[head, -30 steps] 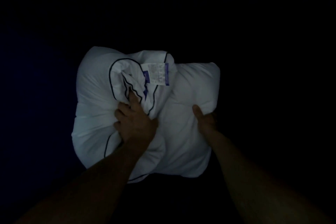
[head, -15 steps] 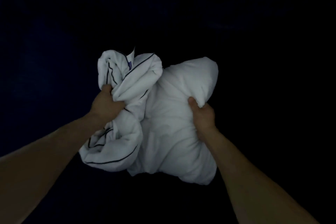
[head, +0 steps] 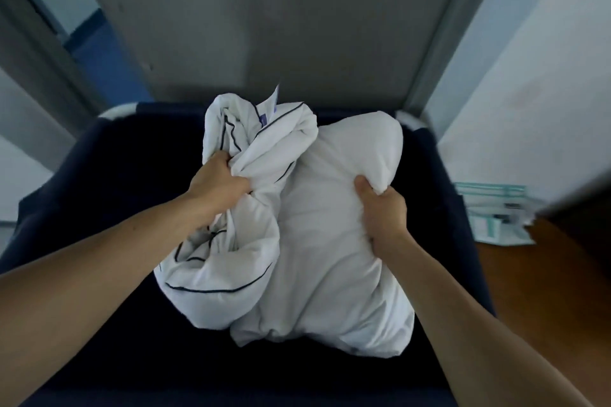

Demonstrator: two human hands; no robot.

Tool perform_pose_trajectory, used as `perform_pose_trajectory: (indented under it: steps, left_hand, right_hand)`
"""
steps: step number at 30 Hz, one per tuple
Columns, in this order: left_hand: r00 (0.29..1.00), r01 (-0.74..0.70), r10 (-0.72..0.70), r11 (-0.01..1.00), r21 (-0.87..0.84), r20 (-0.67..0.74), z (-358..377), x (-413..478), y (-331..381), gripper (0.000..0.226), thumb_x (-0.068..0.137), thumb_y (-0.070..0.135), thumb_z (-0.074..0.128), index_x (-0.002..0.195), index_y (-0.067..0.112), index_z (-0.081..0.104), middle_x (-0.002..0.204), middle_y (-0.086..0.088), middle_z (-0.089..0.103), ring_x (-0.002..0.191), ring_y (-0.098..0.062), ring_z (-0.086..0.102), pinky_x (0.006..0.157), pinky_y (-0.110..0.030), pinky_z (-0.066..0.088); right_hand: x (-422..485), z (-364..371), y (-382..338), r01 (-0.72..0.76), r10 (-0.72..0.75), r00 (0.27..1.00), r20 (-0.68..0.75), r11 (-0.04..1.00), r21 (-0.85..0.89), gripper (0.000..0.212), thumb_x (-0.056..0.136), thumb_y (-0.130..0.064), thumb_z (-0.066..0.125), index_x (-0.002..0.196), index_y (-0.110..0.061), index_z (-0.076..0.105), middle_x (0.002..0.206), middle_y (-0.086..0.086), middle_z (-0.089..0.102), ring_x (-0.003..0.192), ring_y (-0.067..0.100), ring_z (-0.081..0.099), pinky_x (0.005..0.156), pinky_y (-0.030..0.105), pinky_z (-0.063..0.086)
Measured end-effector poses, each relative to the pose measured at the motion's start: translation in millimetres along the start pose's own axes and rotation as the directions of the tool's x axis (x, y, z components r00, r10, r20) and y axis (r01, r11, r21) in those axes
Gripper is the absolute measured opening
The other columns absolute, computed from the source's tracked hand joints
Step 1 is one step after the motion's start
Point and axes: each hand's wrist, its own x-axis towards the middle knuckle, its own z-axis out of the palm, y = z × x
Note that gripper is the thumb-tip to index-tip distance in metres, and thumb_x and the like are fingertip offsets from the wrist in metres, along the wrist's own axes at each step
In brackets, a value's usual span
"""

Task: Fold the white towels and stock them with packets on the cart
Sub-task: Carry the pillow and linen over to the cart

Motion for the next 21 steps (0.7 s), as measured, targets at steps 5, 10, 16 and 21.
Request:
perform_pose_trajectory:
  steps: [5, 10, 16, 21]
  left_hand:
    - [0.979, -0.189, 0.197, 0.976, -0.106, 0.062, -4, -67, 85, 0.040, 0.081, 0.013, 0.067, 0.115, 0.021, 0.048, 0.095, 0.002, 0.056, 0.082, -0.014, 0.055, 0.059, -0.026, 0.043]
    - [0.914, -0.379, 0.400, 0.900, -0.216, 0.062, 5, -131, 179, 0.039, 0.083, 0.009, 0.065, 0.118, 0.019, 0.052, 0.090, 0.005, 0.055, 0.078, -0.012, 0.053, 0.059, -0.024, 0.041]
    - [0.831, -0.493, 0.549, 0.801, -0.340, 0.089, 58, -190, 274, 0.046, 0.084, 0.009, 0.065, 0.128, 0.012, 0.055, 0.112, -0.005, 0.061, 0.098, -0.024, 0.060, 0.082, -0.032, 0.050]
    - [0.809, -0.475, 0.571, 0.776, -0.416, 0.141, 140, -221, 345, 0.033, 0.086, 0.006, 0.062, 0.117, 0.015, 0.055, 0.096, -0.001, 0.061, 0.082, -0.015, 0.059, 0.062, -0.023, 0.049]
  right_hand:
    - [-74, -73, -68, 0.180, -0.185, 0.969, -0.165, 0.983, -0.042, 0.036, 0.080, -0.051, 0.068, 0.085, -0.015, 0.065, 0.082, 0.004, 0.070, 0.077, 0.025, 0.067, 0.079, 0.045, 0.059]
    - [-129, -172, -130, 0.333, -0.369, 0.865, -0.341, 0.929, -0.161, 0.050, 0.083, -0.052, 0.066, 0.104, -0.006, 0.069, 0.089, 0.007, 0.070, 0.080, 0.025, 0.066, 0.071, 0.037, 0.054]
    - [-158, -303, -177, 0.411, -0.520, 0.727, -0.448, 0.853, -0.323, 0.050, 0.087, -0.053, 0.064, 0.097, -0.004, 0.064, 0.081, 0.008, 0.065, 0.076, 0.026, 0.059, 0.072, 0.042, 0.049]
    - [-143, -416, -187, 0.418, -0.548, 0.660, -0.513, 0.836, -0.356, 0.055, 0.086, -0.054, 0.064, 0.106, -0.003, 0.067, 0.094, 0.015, 0.068, 0.085, 0.033, 0.063, 0.073, 0.042, 0.050]
